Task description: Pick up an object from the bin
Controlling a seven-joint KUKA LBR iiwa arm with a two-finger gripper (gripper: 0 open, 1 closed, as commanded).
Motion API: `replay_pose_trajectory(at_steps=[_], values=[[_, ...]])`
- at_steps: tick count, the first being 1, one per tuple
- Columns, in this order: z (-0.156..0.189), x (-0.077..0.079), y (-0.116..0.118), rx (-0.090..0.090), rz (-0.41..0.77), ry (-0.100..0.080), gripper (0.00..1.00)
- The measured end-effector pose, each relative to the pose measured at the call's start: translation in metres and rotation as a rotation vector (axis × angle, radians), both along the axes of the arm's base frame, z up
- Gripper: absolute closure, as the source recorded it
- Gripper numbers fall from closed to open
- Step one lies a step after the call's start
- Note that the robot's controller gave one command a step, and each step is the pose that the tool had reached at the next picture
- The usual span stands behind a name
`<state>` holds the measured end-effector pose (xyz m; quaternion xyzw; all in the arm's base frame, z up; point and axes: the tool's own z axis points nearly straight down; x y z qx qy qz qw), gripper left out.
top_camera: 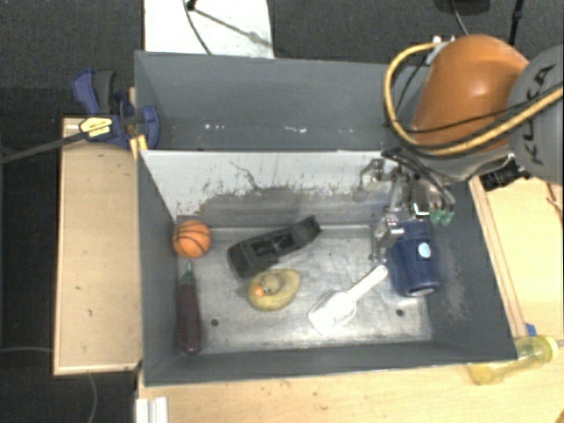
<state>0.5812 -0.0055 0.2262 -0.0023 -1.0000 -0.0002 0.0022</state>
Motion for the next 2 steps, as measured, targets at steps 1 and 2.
replay_pose_trajectory(at_steps=[1, 2], values=[[0.005, 0.002, 0.000, 0.000, 0.000, -0.008, 0.00], [-0.125, -0.010, 0.063, 0.001, -0.022, -0.007, 1.00]])
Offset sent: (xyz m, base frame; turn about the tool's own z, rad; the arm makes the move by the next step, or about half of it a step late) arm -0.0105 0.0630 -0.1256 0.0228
